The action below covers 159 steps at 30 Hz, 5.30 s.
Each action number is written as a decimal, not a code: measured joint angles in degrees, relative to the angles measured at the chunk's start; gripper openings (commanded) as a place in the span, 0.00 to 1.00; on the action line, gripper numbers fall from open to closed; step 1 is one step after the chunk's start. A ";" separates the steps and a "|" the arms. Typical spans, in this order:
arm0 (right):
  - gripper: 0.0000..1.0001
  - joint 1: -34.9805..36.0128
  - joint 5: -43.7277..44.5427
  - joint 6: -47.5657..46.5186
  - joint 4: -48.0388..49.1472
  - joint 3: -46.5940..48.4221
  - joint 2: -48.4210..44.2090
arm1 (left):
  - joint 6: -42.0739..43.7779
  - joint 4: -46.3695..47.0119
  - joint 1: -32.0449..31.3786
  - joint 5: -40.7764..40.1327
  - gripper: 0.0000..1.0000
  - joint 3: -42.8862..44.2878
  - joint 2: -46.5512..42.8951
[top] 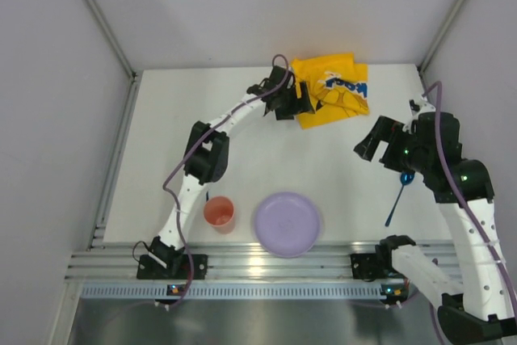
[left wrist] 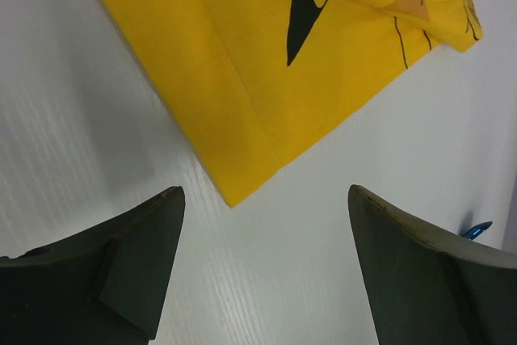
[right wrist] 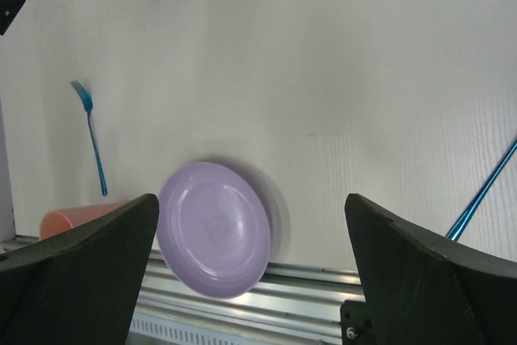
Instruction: Set the dinner table for one person
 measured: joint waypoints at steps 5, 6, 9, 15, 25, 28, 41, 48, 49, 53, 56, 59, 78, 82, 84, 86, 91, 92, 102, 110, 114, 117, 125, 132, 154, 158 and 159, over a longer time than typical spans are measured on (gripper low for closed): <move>1.00 -0.11 1.84 -0.20 -1.92 0.00 0.00 | -1.11 -0.20 0.07 -0.61 0.86 0.26 2.43; 1.00 -0.11 2.01 -0.20 -2.10 0.00 0.13 | -1.25 -0.20 0.11 -0.61 0.86 0.48 2.82; 0.99 -0.11 2.56 -0.24 -2.51 0.00 0.72 | -1.99 0.59 0.15 -0.59 0.84 1.22 3.76; 1.00 -0.20 3.19 -0.70 -2.60 -0.04 3.61 | -3.87 2.84 -0.39 0.61 0.78 4.61 6.62; 1.00 -0.87 3.10 -1.86 -1.90 -0.20 6.99 | -6.91 6.21 -0.59 5.31 0.00 6.80 11.04; 1.00 -0.98 2.43 -2.23 -0.74 -0.28 8.70 | -6.99 6.36 0.11 6.75 0.00 6.29 11.04; 1.00 -1.36 -1.68 -1.66 10.45 0.00 24.37 | 2.34 2.25 12.59 7.93 0.00 -22.82 -9.64; 0.98 -1.66 -6.34 0.52 20.72 2.40 42.10 | 9.92 -4.48 14.80 5.95 0.00 -31.47 -21.33; 0.98 -1.66 -6.84 0.70 21.59 3.30 45.03 | 10.56 -4.92 14.45 5.99 0.00 -32.96 -22.80; 0.96 -1.68 -7.50 0.90 24.13 7.48 54.93 | 12.22 -6.56 13.27 6.05 0.00 -38.34 -27.21; 0.96 -1.88 -7.32 0.90 24.55 11.26 60.26 | 12.57 -6.97 13.31 5.95 0.00 -41.66 -29.05; 0.90 -2.54 -6.34 0.90 24.74 15.54 64.22 | 12.59 -7.10 13.79 5.75 0.00 -44.72 -30.75; 0.55 -5.09 -5.22 9.42 27.50 30.88 80.06 | 12.57 -7.26 14.29 5.49 0.00 -49.68 -35.39; 0.47 -4.55 -5.51 10.29 27.93 31.50 80.83 | 12.63 -7.26 14.29 5.68 0.00 -49.94 -35.39; 0.41 -3.82 -5.51 10.43 28.20 31.50 81.02 | 12.76 -7.26 14.29 5.90 0.00 -49.94 -35.39; 0.30 -2.97 -5.81 10.45 28.50 31.50 81.35 | 12.85 -7.23 14.29 6.25 0.00 -49.94 -35.39; 0.02 -1.51 -6.99 10.27 28.52 31.65 82.23 | 13.27 -7.15 14.58 7.69 0.00 -49.96 -35.39; 0.00 -1.44 -7.43 10.05 28.26 32.17 82.62 | 13.29 -7.06 14.78 8.28 0.00 -50.01 -35.39; 0.00 -2.51 -8.13 5.66 24.22 33.57 81.66 | 15.39 -9.07 21.35 11.30 0.00 -48.59 -35.39; 0.00 -10.25 -10.08 3.08 22.03 25.64 57.35 | 19.30 -13.62 23.93 9.88 0.00 -39.54 -38.01; 0.00 -14.12 -9.94 2.60 22.43 24.57 42.66 | 19.78 -14.51 23.71 9.42 0.00 -37.24 -42.53; 0.00 -13.88 -11.10 3.56 23.30 24.41 37.46 | 18.78 -13.90 23.71 9.33 0.00 -35.08 -44.04; 0.00 -14.38 -11.80 6.34 20.74 21.90 48.52 | 15.61 -12.07 23.85 8.66 0.00 -32.85 -37.79; 0.00 -14.91 -7.87 6.47 11.91 10.86 45.46 | 14.40 -13.42 23.89 8.11 0.00 -38.93 -37.27; 0.33 -15.98 1.07 3.52 -1.64 14.23 33.79 | 12.70 -16.57 23.89 4.81 0.98 -41.29 -43.71; 0.00 -15.98 -0.85 3.17 3.76 16.11 38.07 | 12.17 -13.97 23.87 5.03 0.95 -36.22 -37.59; 0.00 -15.98 -1.29 3.37 5.09 16.11 40.17 | 12.02 -13.42 23.82 5.14 0.95 -34.67 -35.12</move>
